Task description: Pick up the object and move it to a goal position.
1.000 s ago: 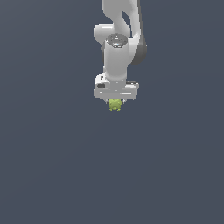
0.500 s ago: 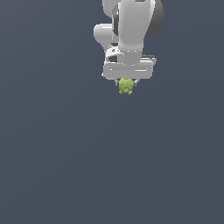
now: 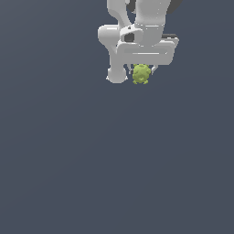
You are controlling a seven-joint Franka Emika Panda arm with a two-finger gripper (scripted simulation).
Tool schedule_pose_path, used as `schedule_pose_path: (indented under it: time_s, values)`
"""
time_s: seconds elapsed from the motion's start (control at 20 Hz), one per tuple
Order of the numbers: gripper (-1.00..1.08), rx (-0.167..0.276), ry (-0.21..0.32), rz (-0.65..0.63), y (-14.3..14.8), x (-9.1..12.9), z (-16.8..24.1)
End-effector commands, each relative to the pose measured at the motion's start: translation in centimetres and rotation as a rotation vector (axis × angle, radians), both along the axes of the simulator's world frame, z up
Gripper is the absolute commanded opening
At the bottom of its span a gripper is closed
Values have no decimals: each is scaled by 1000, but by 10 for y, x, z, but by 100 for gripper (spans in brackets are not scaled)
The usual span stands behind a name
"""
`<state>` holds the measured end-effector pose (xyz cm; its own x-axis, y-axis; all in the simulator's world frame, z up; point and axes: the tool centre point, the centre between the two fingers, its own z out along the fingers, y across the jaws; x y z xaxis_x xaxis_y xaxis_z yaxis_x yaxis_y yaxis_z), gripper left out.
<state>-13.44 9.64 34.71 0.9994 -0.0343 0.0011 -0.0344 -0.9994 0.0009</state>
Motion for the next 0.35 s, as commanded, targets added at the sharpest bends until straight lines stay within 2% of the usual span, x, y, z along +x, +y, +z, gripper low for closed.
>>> schedule_pose_path:
  time_s: [0.0,0.3]
  values:
    - [-100,0,1,-1,5,-2,10]
    - [-100,1,1,-1,9,-2,18]
